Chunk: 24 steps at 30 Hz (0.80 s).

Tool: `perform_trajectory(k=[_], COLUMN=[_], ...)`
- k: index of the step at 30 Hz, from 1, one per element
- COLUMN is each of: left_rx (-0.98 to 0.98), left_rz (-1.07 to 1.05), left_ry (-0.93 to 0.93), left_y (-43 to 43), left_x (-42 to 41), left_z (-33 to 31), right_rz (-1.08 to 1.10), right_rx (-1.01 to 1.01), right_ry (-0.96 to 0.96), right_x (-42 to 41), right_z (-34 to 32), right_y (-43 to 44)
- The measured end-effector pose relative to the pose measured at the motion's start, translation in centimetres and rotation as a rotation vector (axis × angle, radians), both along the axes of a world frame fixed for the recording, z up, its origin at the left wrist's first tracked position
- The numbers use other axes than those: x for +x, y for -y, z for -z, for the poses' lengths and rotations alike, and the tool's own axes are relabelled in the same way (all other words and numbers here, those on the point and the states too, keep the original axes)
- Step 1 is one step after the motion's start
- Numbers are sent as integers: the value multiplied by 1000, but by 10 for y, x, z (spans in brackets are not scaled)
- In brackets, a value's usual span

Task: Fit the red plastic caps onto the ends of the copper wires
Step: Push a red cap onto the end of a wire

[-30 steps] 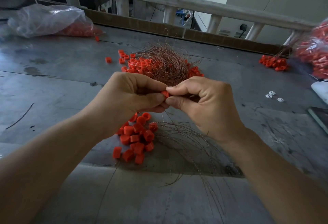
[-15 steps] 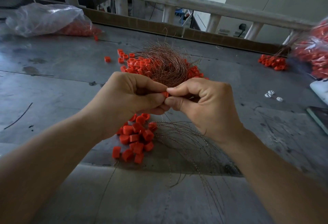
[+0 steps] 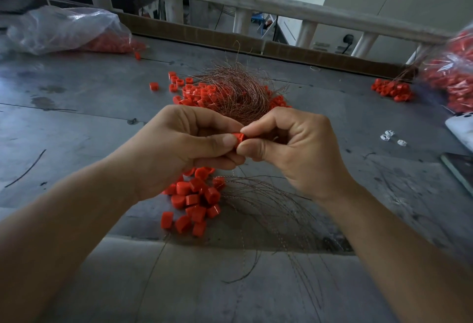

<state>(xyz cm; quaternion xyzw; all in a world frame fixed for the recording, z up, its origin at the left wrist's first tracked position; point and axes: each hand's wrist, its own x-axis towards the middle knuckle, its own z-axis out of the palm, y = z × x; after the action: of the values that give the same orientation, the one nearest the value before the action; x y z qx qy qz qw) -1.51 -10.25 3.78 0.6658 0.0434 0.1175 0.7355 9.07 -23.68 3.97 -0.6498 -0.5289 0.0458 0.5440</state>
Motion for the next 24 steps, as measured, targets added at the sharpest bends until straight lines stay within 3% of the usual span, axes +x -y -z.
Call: perform_trajectory(k=[2,7,10,14,24], left_rx=[23,29,40,303,277], left_rz=[54,104,103,13,73], left_ry=[-18,-42,25,92,139], left_y=[-3,-6,-3,3,5], left_x=[-2,-4,-5,-4,-6], left_z=[-1,0,0,5,7], right_rz=[-42,-110,-54,-16,11], right_rx=[-68,-230,-223,-251,-188], right_ry=[-17,161,220,301,301], right_x=[1,0,-3,-6,-13], right_z=[-1,-3,-4,-2,3], right_y=[0,0,0,0,-2])
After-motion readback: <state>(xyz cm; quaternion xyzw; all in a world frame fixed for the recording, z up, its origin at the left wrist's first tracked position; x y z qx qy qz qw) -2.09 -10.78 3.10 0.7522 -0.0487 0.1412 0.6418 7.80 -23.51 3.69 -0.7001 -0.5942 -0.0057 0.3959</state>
